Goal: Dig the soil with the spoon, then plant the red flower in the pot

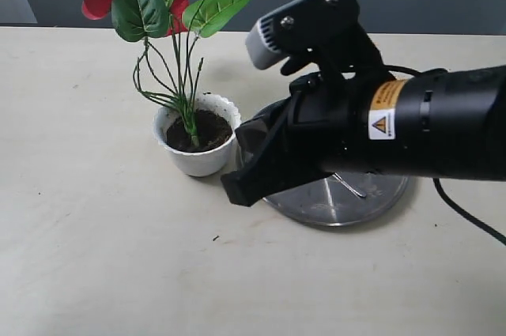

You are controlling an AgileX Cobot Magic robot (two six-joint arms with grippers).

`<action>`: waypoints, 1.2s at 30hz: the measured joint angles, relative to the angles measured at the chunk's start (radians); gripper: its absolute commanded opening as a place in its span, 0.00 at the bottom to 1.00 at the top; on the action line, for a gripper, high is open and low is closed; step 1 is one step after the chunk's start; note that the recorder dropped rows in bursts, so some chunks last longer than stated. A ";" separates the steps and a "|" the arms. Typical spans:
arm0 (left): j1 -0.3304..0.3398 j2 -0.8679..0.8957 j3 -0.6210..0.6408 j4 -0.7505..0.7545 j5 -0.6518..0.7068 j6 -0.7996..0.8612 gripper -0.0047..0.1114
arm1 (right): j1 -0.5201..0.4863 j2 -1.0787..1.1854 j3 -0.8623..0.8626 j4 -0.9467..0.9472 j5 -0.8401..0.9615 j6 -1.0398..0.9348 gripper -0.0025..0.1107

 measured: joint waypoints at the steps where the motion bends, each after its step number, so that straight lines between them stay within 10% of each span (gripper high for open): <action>1: 0.000 0.000 0.000 0.000 0.000 0.000 0.04 | 0.000 -0.016 0.017 0.020 -0.027 0.000 0.02; 36: 0.000 0.000 0.000 0.000 0.000 0.000 0.04 | 0.000 -0.503 0.196 0.068 0.057 -0.081 0.02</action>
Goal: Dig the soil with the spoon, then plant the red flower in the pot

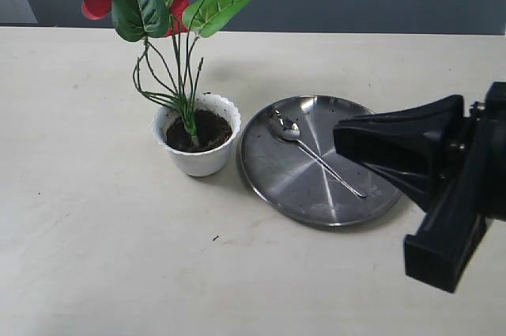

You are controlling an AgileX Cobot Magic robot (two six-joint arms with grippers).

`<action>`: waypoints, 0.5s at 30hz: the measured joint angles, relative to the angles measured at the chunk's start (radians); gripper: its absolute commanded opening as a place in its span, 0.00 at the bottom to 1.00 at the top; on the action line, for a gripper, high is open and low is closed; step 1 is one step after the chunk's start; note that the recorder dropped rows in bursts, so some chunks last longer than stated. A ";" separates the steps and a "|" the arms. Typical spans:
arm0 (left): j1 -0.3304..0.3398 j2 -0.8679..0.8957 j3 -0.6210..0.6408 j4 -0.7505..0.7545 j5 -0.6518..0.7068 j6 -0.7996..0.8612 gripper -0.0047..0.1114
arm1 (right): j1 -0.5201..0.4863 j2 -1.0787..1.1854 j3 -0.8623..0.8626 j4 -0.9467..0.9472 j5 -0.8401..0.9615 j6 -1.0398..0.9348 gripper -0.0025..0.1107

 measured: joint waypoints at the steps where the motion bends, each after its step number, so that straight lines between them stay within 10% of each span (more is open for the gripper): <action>1: 0.000 0.000 0.000 0.000 0.000 0.000 0.04 | 0.000 -0.016 0.000 0.000 0.000 0.000 0.02; 15: 0.000 0.000 0.000 0.000 0.000 0.000 0.04 | -0.003 -0.072 0.000 -0.091 -0.003 -0.005 0.02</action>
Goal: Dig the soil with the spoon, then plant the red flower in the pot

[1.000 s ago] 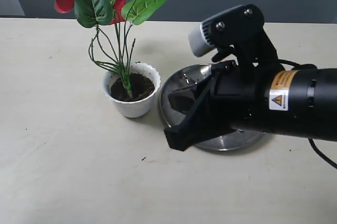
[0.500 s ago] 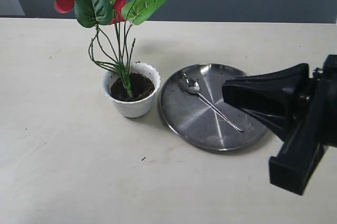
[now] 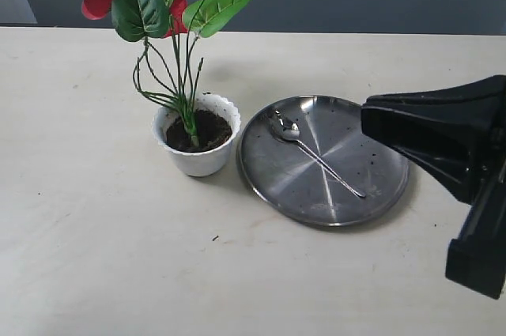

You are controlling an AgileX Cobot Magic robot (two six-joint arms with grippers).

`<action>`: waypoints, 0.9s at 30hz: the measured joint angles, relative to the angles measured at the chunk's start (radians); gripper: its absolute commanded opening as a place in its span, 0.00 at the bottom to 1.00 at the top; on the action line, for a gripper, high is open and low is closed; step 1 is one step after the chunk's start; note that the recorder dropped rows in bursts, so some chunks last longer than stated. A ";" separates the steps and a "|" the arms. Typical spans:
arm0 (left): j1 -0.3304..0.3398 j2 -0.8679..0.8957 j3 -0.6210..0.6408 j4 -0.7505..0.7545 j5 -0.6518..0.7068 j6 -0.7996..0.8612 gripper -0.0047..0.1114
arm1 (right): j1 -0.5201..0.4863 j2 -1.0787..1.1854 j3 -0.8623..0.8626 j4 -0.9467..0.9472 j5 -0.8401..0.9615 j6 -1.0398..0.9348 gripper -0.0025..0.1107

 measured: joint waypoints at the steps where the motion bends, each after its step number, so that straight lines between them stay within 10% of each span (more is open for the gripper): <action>1: 0.000 0.000 0.000 0.000 0.000 0.000 0.04 | -0.012 -0.008 0.000 -0.002 -0.005 0.000 0.02; 16: 0.000 0.000 0.000 0.000 0.000 0.000 0.04 | -0.696 -0.185 0.005 0.095 0.124 0.000 0.02; 27: 0.000 0.000 0.000 0.000 0.000 0.000 0.04 | -0.756 -0.185 0.006 0.080 0.041 -0.002 0.02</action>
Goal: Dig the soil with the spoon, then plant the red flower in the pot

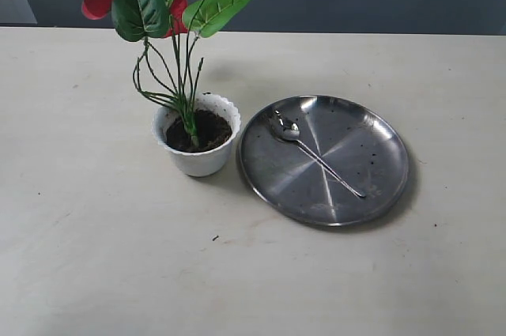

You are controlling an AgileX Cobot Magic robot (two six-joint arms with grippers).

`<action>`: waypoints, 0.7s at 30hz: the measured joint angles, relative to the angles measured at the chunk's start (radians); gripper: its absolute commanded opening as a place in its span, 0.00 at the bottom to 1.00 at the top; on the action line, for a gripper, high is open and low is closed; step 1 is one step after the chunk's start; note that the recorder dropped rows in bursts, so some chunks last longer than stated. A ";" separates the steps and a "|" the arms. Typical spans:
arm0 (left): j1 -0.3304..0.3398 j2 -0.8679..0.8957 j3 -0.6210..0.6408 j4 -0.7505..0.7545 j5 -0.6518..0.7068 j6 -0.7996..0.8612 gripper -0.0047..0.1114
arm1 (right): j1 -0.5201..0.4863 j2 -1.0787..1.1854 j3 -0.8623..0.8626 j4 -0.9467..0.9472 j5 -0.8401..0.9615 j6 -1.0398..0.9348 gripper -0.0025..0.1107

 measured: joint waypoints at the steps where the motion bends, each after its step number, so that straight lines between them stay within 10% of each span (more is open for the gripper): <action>1: 0.000 0.000 0.000 0.000 0.000 0.000 0.04 | -0.003 0.000 0.000 -0.008 -0.024 0.000 0.02; 21: 0.000 0.000 0.000 0.000 0.000 0.000 0.04 | -0.376 -0.141 0.204 0.022 0.072 -0.002 0.02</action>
